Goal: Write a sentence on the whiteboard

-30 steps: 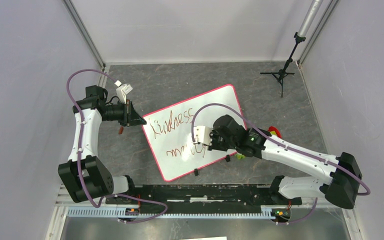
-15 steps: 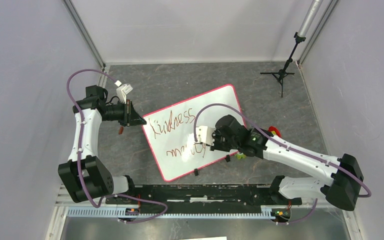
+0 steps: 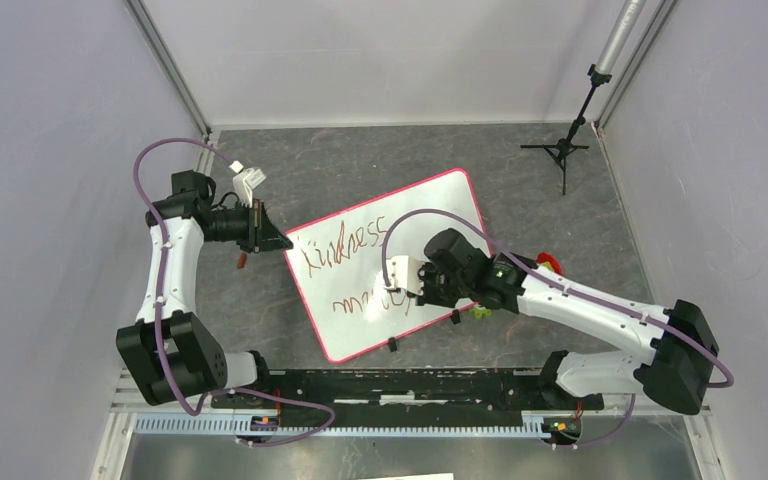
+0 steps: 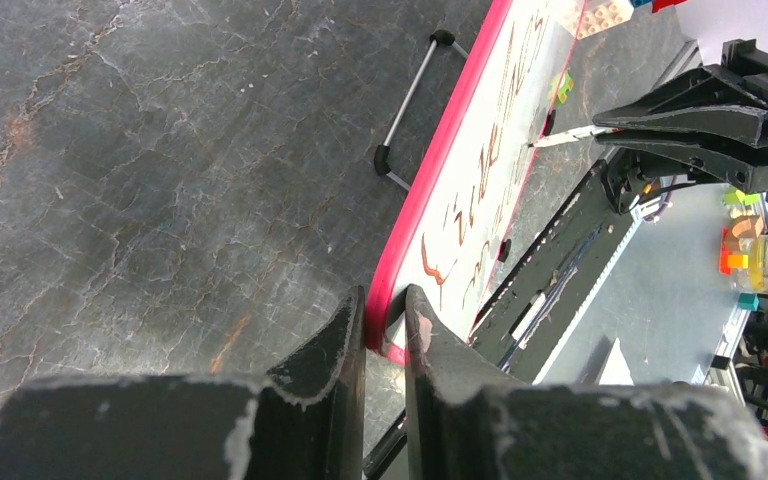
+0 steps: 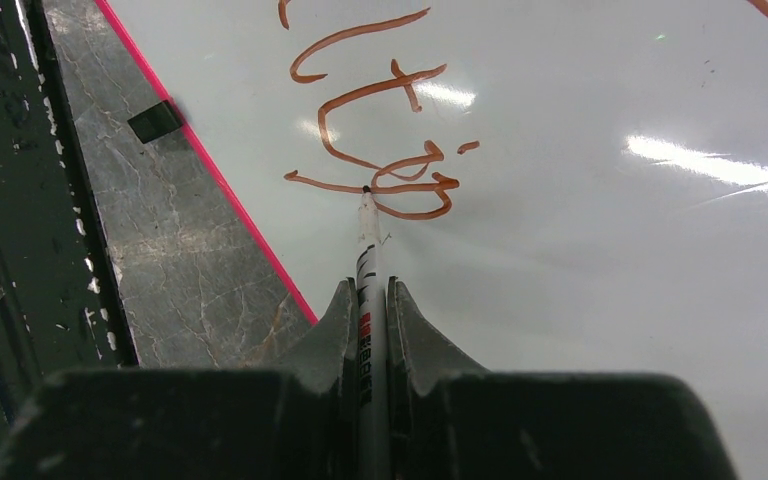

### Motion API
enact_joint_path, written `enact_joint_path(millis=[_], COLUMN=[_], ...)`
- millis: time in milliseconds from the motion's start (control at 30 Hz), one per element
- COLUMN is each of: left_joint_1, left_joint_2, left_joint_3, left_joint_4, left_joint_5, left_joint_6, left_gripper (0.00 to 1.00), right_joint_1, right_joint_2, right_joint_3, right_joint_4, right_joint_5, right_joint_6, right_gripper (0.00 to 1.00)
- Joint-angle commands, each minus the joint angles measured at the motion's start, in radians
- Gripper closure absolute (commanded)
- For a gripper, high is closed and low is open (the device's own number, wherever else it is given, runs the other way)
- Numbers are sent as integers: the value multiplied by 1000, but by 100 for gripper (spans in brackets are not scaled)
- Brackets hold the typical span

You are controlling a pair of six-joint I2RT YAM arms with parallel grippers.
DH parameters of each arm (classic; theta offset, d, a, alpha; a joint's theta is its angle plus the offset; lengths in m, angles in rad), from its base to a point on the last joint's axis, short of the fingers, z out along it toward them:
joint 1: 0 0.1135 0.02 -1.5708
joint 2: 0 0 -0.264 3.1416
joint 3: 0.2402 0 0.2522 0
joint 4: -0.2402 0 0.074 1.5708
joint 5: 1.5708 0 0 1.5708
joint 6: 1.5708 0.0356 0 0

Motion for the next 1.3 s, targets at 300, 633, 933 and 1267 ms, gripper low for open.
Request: enact_joint_path(millis=[300,633,933,1267], left_joint_1=[-39,-41,-41,-40], left_joint_2=[8,17,23,25], left_joint_3=[-8,-8,-10,-13], left_joint_4=[-6,-5,-5,-5], left_joint_5=[-35,-33,-32,-30], left_joint_6=[-5,0,2,6], left_gripper=[85,86,86,86], right_joint_1=[-52,-118,-120,-119], right_joint_2=[-91,-65,-42,-40], right_joint_3=[42,51,20,-26], right_joint_4=[30,77,49,-41], right_joint_5=[6,31,11,-48], right_joint_6=[27,54,41,1], right_gripper=[100,100,100,100])
